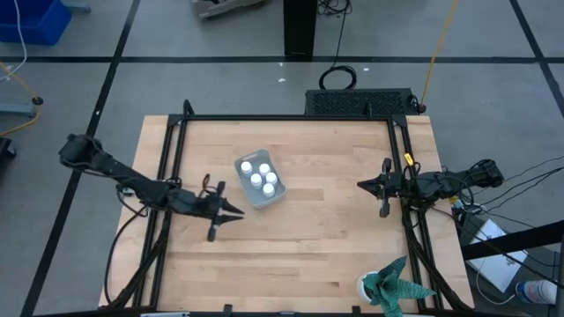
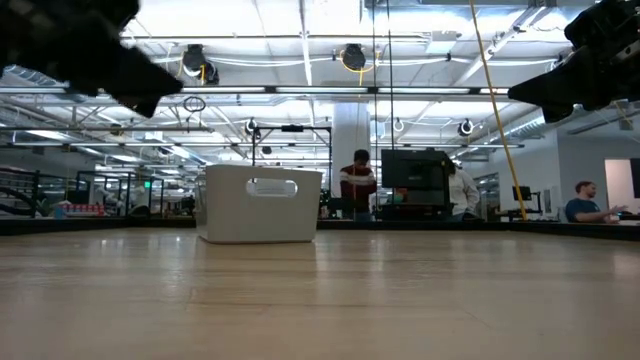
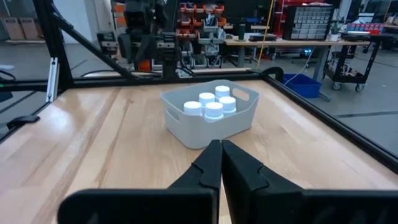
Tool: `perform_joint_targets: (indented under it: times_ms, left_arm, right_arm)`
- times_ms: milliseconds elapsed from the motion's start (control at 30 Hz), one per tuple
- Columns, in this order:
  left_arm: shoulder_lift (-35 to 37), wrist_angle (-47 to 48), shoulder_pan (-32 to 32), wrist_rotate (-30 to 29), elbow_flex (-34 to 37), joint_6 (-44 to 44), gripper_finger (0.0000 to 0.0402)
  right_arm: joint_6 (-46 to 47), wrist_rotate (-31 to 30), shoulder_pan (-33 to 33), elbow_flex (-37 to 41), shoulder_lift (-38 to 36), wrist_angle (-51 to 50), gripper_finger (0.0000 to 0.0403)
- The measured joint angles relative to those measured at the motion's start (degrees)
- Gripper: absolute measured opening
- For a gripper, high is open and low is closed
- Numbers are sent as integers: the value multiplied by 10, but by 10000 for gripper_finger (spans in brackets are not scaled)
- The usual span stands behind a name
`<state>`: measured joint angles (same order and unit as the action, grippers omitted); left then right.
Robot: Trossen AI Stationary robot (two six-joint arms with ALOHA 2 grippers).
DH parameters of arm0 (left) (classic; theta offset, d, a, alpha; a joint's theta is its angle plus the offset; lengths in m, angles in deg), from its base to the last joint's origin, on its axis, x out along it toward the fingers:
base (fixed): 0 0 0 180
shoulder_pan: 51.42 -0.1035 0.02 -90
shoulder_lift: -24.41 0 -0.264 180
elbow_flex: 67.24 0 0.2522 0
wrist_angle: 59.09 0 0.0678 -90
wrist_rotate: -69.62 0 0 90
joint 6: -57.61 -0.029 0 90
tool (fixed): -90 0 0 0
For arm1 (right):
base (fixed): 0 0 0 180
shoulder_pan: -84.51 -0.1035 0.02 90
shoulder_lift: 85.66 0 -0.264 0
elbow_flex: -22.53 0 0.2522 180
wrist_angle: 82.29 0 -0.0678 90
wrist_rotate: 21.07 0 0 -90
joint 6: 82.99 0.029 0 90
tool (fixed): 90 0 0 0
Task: Pick and place pill bottles into a basket
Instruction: Return to Home Position
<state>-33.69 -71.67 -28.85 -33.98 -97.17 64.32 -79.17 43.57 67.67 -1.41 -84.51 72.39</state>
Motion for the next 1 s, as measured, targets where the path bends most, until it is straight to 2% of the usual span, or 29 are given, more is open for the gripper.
perform_joint_targets:
  times_ms: [167,367,1000]
  left_arm:
    - [70,-25,5,-11,68,-16,74]
    - [151,-11,6,-10,95,-44,74]
    - [465,269,-8,0,96,-55,74]
  right_arm:
    - [0,0,0,0,2,2,4]
    - [0,0,0,0,2,1,4]
    - [0,-1,0,0,2,1,4]
